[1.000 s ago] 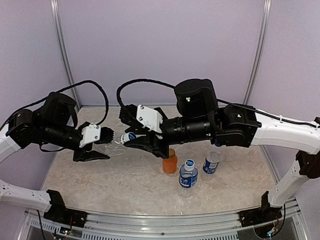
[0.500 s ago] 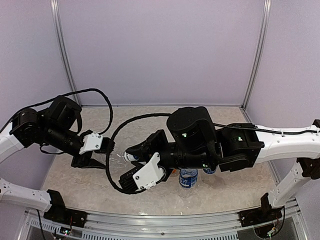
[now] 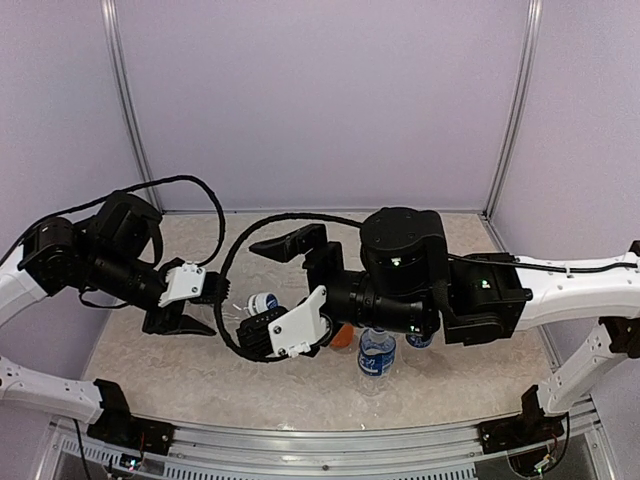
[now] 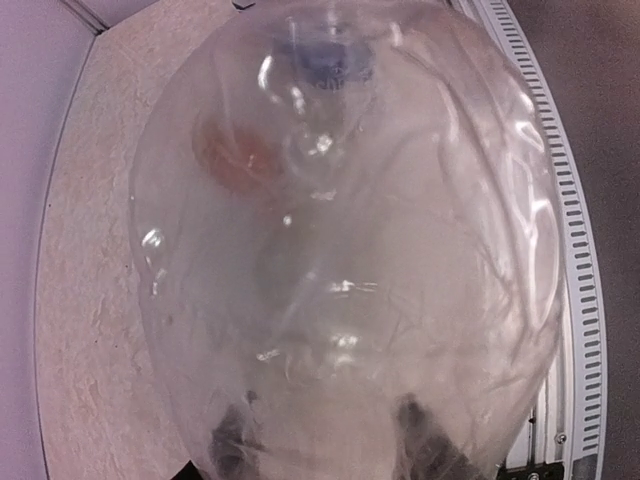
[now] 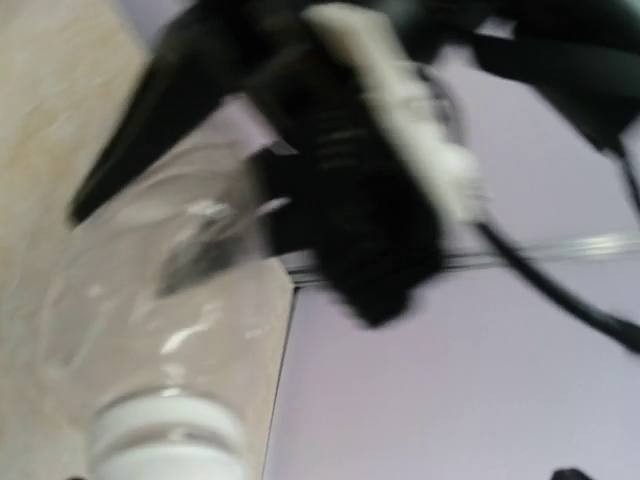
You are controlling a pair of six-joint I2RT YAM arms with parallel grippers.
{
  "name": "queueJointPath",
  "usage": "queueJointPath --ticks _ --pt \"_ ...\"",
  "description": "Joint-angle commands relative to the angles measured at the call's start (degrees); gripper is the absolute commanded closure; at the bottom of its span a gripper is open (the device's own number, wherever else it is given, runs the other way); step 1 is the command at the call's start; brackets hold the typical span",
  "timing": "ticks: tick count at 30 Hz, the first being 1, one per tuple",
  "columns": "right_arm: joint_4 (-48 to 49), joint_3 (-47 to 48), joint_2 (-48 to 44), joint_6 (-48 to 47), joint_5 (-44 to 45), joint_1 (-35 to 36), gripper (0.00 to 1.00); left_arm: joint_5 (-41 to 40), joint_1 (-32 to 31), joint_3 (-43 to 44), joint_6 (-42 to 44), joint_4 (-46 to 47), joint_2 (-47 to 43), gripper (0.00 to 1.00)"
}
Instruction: Unscrew the bottle caps
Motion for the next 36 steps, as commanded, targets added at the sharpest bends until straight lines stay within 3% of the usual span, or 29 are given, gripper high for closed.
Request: queueJointPath --ticks 1,8,13,14,16,25,33,36 --pt "8.16 -2.22 -4.61 12.57 -1.01 -0.55 0.01 -3.08 0.00 -0.97 -3.33 5.42 -0.96 0.56" --pt "7.46 1.45 -7.28 53.91 -14.77 -9.22 0.01 -20.63 0.83 -5.58 -2.92 26.42 -1.73 0.55" --pt "8.47 -0.62 -7.46 68.02 -14.38 -12.34 0.02 -19.81 0.99 -3.60 -5.95 25.92 -1.14 0.55" --pt "6.88 1.13 -5.93 77.46 -13.50 -14.09 0.04 -19.81 1.03 -3.71 -6.10 25.72 -1.09 0.55" --pt "4.54 3.41 -4.27 83.52 -13.83 -15.35 0.07 -20.04 1.08 -4.13 -5.67 26.02 -1.18 0.55" --pt "-3.74 10.33 2.58 84.89 -15.73 -15.74 0.24 -19.97 1.16 -3.96 -5.15 26.50 -1.14 0.55" --pt "-4.07 9.32 2.85 83.99 -15.83 -15.85 0.44 -19.65 1.43 -4.14 -5.28 26.25 -1.68 0.55" --pt "-4.65 9.60 3.32 84.20 -15.34 -15.93 0.56 -19.60 1.43 -4.06 -5.07 26.42 -1.62 0.55"
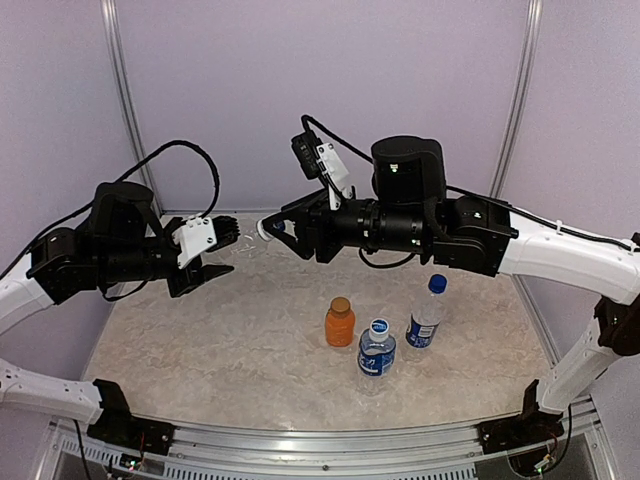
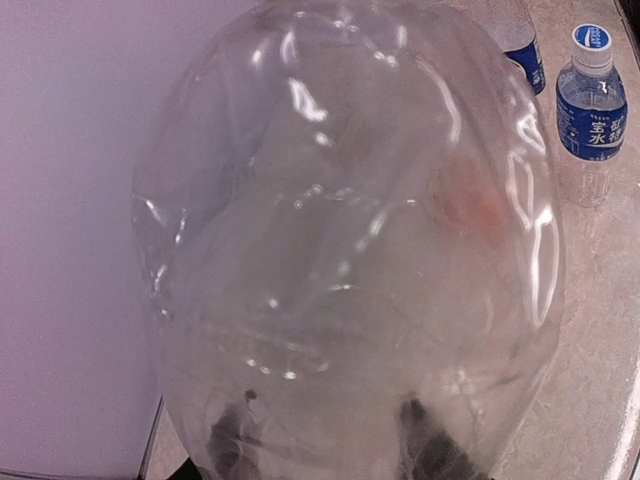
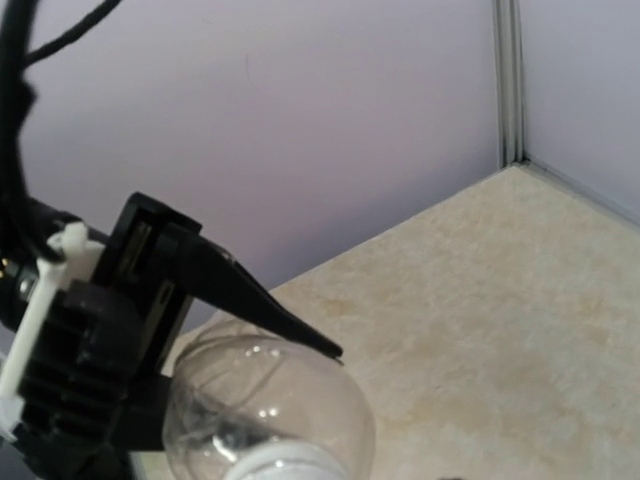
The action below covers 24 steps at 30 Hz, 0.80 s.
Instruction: Unscrew the bottle caps
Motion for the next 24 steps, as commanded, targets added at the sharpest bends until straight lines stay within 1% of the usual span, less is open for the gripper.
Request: queueJointPath --ticks 1,5,8,10,12,16,17,20,24 --pt "-1.95 0.67 0.64 0.65 -0.06 -0.43 0.58 -0.07 0.36 0.80 -0.23 1.24 -0.46 0.55" --pt "-2.20 0.89 1.06 0.74 -1.14 -0.66 0.59 -0.16 0.36 1.02 0.00 1.21 -0.46 0.55" --pt "-2.26 0.97 1.27 0.71 -1.35 -0.74 0.64 -0.17 0.37 1.07 0.10 1.27 -0.46 0.55" --pt "-2.32 1.24 1.53 0.77 -3.49 -0.86 0.68 -0.11 0.36 1.10 0.14 1.29 -0.46 0.55" --pt "-2.67 1.81 1.96 0.90 -4.47 -0.99 0.76 0.20 0.36 1.19 0.18 1.37 -0.46 0.55" --pt "-4.54 3.35 3.13 0.39 -6.70 -1.10 0.97 0.22 0.36 1.24 0.34 1.31 -0.51 0.55" --pt "-4.73 3.58 3.25 0.12 -7.55 -1.10 1.00 0.24 0.41 1.20 0.43 1.16 -0.54 0.55" --pt "-5.12 3.34 2.49 -0.86 -8.13 -1.40 1.00 0.26 0.73 0.70 0.45 0.48 -0.87 0.55" --pt "-6.63 2.41 -0.03 -3.08 -6.55 -2.12 1.00 0.67 2.29 -1.21 0.30 -0.20 -1.87 0.56"
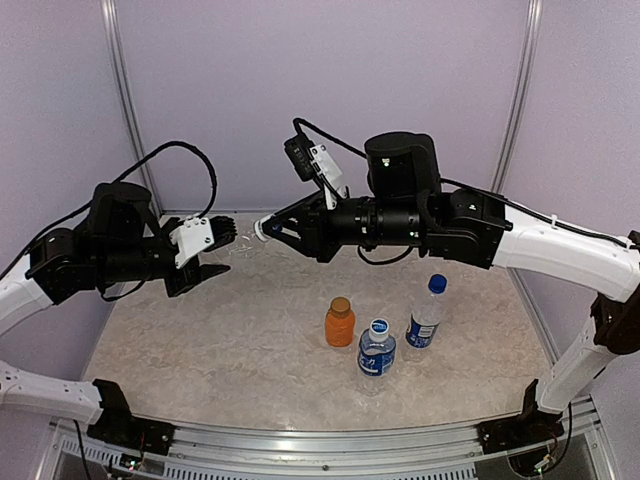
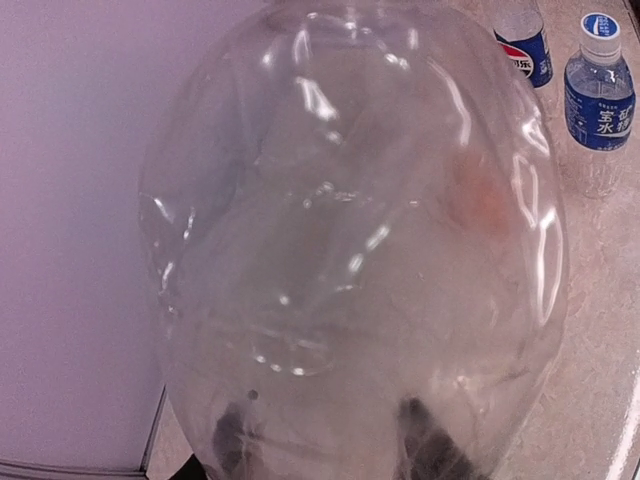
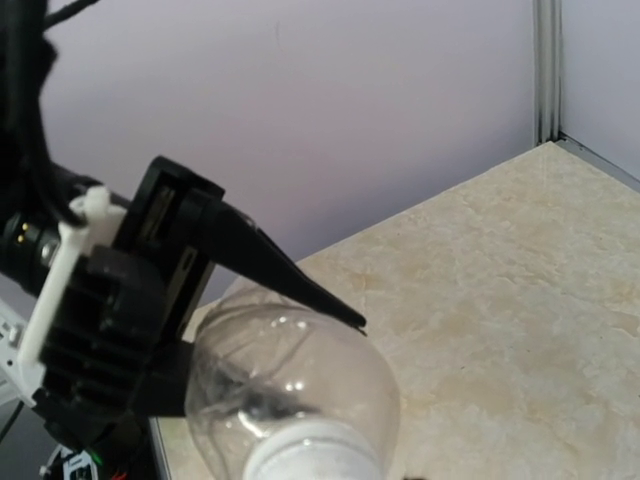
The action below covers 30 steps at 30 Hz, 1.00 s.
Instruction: Unscrew the bottle caps
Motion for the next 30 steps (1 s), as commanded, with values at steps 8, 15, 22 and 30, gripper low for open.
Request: queueJointPath --ticks 8,15,22,30 --pt "-2.94 -3.42 -6.07 -3.23 -0.13 -2.06 1.00 2.53 2.74 -2.05 -0.37 -0.11 -2.62 0.57" --pt "0.14 -5.66 -6.82 -9.48 -5.24 -2.09 1.00 6.03 2.14 -1.35 -0.04 -2.47 -2.41 0.58" --pt "-1.84 -3.45 -4.66 -28.91 -13.93 -1.63 1.00 16.61 1.07 2.92 -2.38 -11.68 -1.46 0.59" --pt "-5.54 -5.44 -8.05 -54.51 -14.98 -0.32 1.00 22.74 1.12 4.00 -2.65 -17.84 -1.18 0.60"
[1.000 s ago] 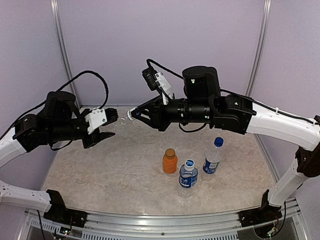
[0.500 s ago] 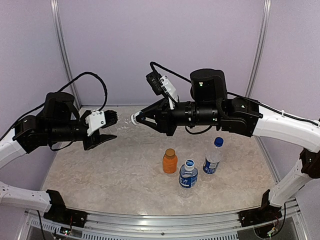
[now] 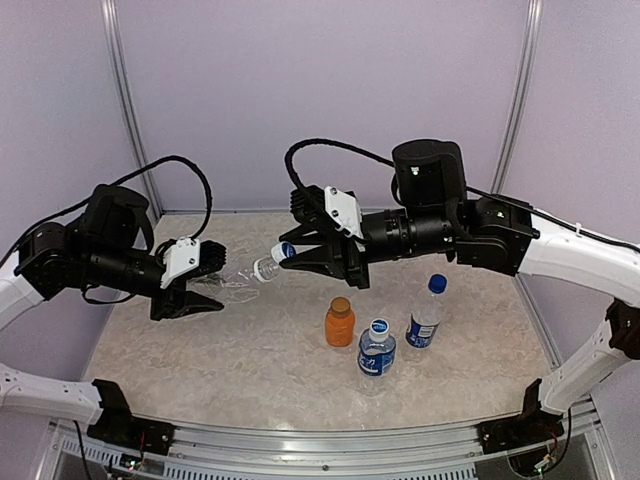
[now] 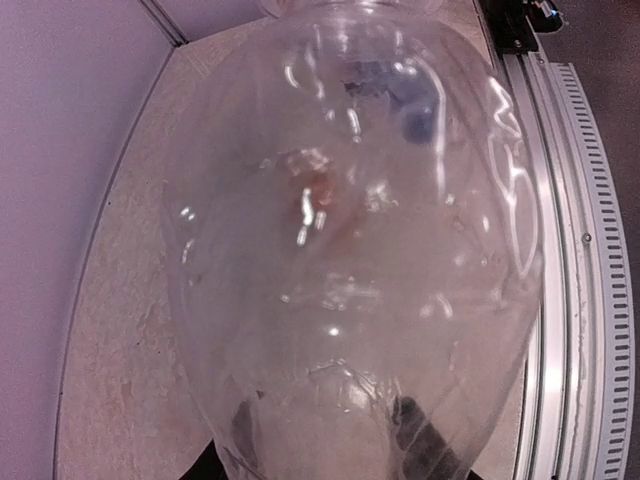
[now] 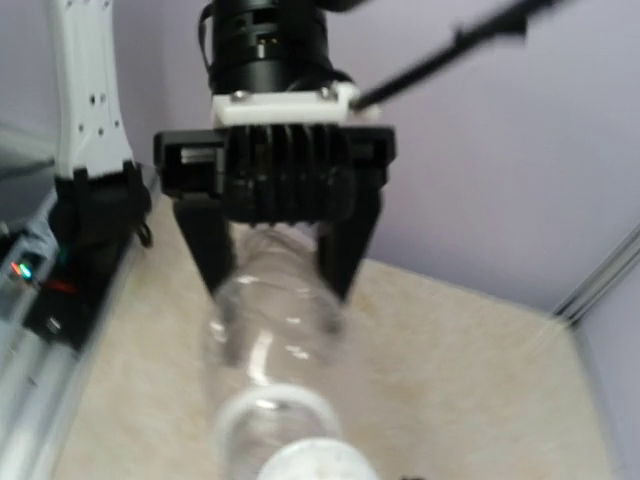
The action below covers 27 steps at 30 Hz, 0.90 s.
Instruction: Unscrew the bottle caps
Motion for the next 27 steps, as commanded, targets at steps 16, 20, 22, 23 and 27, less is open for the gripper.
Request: queueJointPath --ticks 16,20,22,23,27 --pt "4.32 0.92 1.04 11.52 23.73 2.39 1.00 -10.71 18.29 -0.92 -27.54 14.37 -6.04 0.58" --pt "-3.94 9.51 10.19 21.13 31.50 3.63 1.00 -13.45 26.07 -1.59 -34.08 15.74 -11.12 0.58" --pt "-6.38 12.19 14.52 21.65 33.59 5.72 1.00 -15.18 28.44 -1.94 -35.54 15.64 -13.09 0.58" --pt "-7.49 13.79 16.67 21.70 34.11 6.65 1.00 -15.30 29.45 -2.11 -35.61 15.38 -14.27 0.58" --pt "-14.86 21.56 26.44 25.74 34.13 9.24 1.00 -14.99 31.01 -2.17 -37.13 15.09 -16.31 0.58"
